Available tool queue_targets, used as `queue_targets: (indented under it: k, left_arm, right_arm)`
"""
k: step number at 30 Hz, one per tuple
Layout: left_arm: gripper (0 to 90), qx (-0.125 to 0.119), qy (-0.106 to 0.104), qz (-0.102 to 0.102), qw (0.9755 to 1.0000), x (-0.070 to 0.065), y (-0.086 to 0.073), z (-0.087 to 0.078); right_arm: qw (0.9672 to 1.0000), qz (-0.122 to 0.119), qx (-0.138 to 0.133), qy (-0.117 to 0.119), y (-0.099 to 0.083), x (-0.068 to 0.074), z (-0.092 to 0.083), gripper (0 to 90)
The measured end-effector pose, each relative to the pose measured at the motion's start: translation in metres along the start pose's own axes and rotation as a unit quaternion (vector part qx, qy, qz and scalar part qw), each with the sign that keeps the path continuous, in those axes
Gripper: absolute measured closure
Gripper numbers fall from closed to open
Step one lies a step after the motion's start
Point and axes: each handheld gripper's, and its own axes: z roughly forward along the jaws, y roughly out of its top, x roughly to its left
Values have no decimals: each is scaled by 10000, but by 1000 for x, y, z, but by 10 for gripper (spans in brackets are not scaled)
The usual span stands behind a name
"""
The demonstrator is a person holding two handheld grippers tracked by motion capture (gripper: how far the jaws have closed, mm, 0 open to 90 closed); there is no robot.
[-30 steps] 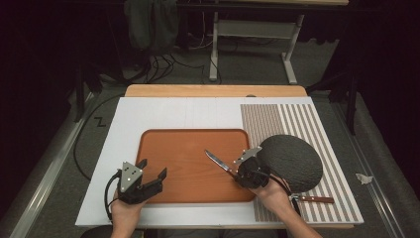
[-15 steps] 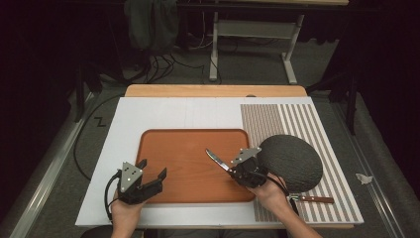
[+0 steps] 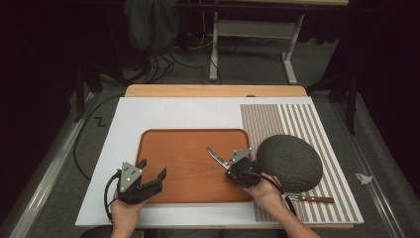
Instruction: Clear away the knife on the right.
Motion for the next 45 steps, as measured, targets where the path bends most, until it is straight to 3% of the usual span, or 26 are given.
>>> queue_targets:
  k: [17, 33, 40, 44, 45]
  left_arm:
    - [266, -1, 31, 20, 10000, -1, 0, -1]
    - [263, -21, 84, 20, 10000, 0, 0, -2]
    - [263, -1, 25, -21, 10000, 1, -1, -1]
    - [267, -13, 69, -57, 10000, 1, 0, -1]
    - [268, -144, 126, 7, 9998, -1, 1, -3]
  right_arm:
    - [9998, 110, -17, -183, -6, -14, -2, 843]
    - [9994, 285, -61, -209, -11, -26, -3, 837]
    - [9994, 272, -160, -148, -13, -28, -4, 742]
    - [9988, 279, -389, -86, -15, -28, -12, 653]
    - [9982, 271, -540, -6, -16, -28, -16, 606]
